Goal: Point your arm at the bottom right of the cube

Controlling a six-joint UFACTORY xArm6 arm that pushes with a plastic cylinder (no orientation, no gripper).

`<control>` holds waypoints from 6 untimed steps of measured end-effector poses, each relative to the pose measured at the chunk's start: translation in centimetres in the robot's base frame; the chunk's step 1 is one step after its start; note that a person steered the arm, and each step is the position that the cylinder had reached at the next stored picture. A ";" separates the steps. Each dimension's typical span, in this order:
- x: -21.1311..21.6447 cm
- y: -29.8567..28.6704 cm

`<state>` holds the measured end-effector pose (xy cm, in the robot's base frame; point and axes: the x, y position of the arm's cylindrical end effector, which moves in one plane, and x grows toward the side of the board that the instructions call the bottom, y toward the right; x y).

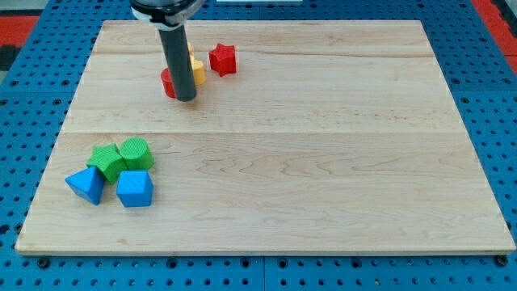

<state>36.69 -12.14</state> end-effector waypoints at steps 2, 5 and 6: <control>-1.0 -0.9; 12.7 2.9; 16.0 4.2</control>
